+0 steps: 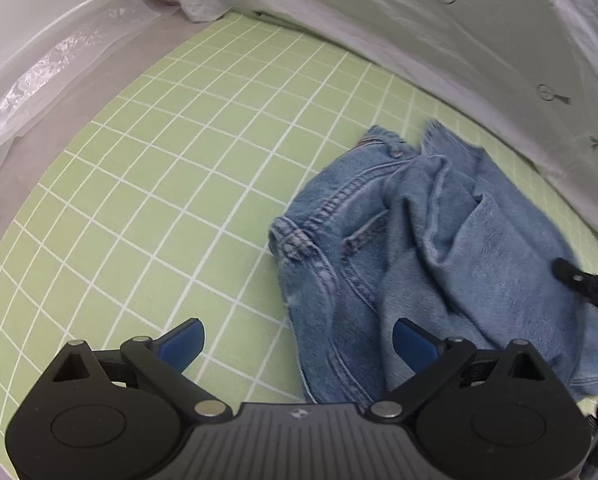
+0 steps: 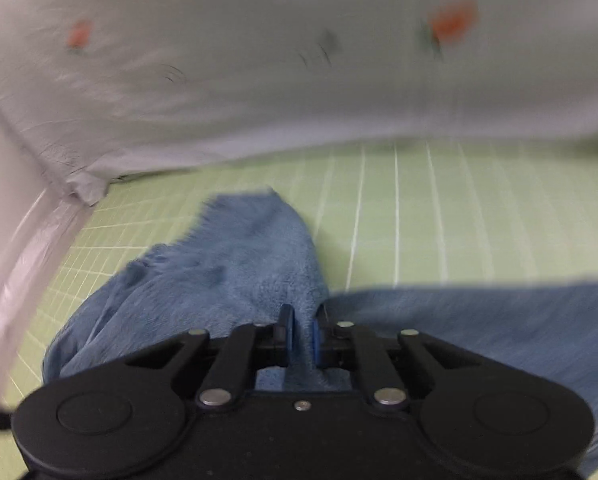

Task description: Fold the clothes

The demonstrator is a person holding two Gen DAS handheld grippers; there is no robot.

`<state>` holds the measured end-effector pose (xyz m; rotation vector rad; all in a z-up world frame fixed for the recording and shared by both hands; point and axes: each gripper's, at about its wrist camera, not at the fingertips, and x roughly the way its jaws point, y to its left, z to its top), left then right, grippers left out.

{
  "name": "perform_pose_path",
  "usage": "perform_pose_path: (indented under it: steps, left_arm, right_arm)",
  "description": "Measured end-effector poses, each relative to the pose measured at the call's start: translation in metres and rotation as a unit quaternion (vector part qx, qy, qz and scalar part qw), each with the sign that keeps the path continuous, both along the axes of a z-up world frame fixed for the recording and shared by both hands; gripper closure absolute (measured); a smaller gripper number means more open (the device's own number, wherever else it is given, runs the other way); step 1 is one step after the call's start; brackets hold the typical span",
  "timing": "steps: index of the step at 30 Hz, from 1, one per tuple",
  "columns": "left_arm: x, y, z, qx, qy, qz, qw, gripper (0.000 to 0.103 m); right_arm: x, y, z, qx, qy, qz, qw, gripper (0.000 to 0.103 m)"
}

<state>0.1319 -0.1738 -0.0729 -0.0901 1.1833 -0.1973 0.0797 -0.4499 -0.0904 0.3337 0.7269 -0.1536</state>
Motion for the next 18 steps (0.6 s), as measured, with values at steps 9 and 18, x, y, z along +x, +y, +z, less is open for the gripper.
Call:
perform_pose_path:
  steps: [9,18]
  left_arm:
    - [-0.044,-0.004,0.024,-0.015,-0.030,-0.012,0.9994,0.004]
    - [-0.055,-0.003,0.014,-0.028,0.003,0.012,0.9995,0.003]
  right_arm:
    - [-0.170,-0.022,0.094,-0.121,-0.101,-0.166,0.973,0.095]
    - [-0.244,-0.093,0.031,-0.102,0.081,-0.308,0.942,0.089]
